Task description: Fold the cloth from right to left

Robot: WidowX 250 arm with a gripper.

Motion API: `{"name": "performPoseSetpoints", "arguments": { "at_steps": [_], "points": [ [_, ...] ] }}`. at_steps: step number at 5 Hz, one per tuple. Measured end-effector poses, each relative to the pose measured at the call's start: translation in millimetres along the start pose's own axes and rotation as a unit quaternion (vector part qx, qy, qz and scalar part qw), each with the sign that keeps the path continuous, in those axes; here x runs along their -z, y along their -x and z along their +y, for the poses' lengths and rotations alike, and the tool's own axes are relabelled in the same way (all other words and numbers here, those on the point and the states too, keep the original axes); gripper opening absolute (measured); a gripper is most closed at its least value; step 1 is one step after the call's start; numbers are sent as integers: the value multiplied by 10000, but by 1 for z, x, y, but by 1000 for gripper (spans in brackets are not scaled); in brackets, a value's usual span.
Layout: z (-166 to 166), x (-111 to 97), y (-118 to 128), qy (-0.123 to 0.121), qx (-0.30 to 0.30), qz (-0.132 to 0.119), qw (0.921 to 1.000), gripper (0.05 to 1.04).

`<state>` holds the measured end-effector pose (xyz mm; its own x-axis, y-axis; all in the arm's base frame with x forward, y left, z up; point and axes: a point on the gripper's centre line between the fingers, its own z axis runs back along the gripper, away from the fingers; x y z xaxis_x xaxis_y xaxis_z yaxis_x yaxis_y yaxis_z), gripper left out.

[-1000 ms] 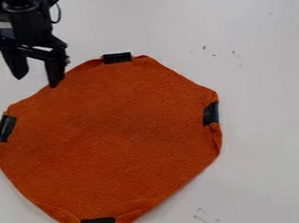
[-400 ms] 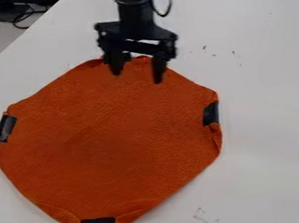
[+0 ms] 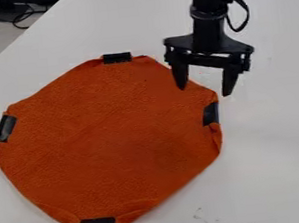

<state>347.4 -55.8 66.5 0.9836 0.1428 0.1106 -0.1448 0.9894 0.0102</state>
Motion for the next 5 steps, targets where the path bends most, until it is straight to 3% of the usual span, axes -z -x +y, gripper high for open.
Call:
{"name": "performPoseSetpoints", "arguments": {
  "at_steps": [1,2,5],
  "points": [
    [-22,18,2,206,89,94,9997,1001],
    [-33,34,-1,309,101,-15,9995,1001],
    [-33,54,-5,645,65,-40,9979,1001]
  ]
}}
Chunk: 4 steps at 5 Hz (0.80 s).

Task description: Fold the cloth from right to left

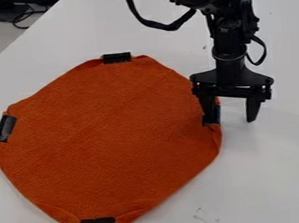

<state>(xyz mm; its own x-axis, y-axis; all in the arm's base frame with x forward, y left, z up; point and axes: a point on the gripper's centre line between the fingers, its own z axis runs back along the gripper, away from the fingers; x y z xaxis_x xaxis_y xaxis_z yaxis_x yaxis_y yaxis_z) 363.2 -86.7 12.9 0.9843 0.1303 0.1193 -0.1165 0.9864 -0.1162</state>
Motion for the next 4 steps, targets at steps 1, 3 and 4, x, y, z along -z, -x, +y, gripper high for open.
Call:
{"name": "performPoseSetpoints", "arguments": {
  "at_steps": [1,3,4],
  "points": [
    [1,1,0,-8,19,-3,10000,1001],
    [9,4,-1,-84,57,-44,9999,669],
    [13,6,-5,-234,88,-61,9997,390]
  ]
}}
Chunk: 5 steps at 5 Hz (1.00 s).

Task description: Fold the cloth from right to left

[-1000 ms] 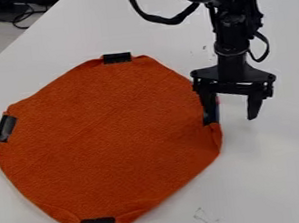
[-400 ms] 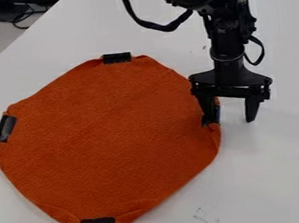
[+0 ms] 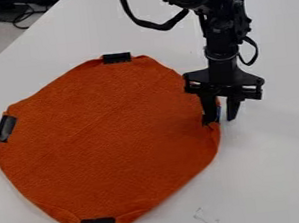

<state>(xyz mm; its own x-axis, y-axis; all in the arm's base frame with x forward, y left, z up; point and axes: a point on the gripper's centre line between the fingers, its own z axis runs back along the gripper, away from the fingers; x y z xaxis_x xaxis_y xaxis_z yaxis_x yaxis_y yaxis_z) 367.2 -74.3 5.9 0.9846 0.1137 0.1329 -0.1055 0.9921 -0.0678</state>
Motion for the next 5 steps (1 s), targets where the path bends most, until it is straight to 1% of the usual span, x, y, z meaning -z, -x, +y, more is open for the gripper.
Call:
{"name": "performPoseSetpoints", "arguments": {
  "at_steps": [1,2,3,4,5],
  "points": [
    [-3,3,2,-422,-73,115,9990,197],
    [-11,5,2,-725,-138,211,9970,84],
    [-13,6,6,-911,-158,156,9956,61],
    [-13,0,9,-1045,-280,79,9941,58],
    [-8,-19,17,-1195,-592,199,9909,56]
  ]
}}
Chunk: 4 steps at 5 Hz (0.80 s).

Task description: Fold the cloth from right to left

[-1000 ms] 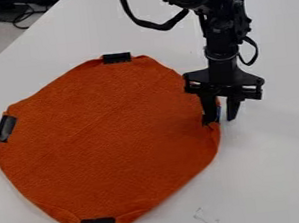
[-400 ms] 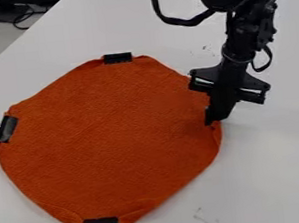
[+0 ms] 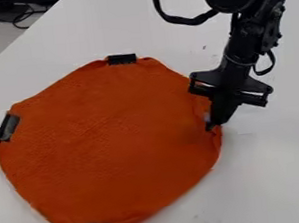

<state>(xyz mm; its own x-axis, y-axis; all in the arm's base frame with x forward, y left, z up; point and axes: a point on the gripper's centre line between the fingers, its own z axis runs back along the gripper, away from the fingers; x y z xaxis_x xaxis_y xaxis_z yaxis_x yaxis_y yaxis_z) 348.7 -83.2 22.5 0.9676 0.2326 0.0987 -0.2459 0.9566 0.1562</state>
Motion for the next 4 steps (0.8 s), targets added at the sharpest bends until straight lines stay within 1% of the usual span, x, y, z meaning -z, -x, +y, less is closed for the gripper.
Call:
{"name": "performPoseSetpoints", "arguments": {
  "at_steps": [1,2,3,4],
  "points": [
    [16,-15,-9,262,-304,-7,9992,54],
    [49,-28,-22,640,-704,-45,9955,54],
    [89,-25,-31,954,-1109,-9,9892,54],
    [121,-21,-32,1117,-1420,-82,9835,54]
  ]
}}
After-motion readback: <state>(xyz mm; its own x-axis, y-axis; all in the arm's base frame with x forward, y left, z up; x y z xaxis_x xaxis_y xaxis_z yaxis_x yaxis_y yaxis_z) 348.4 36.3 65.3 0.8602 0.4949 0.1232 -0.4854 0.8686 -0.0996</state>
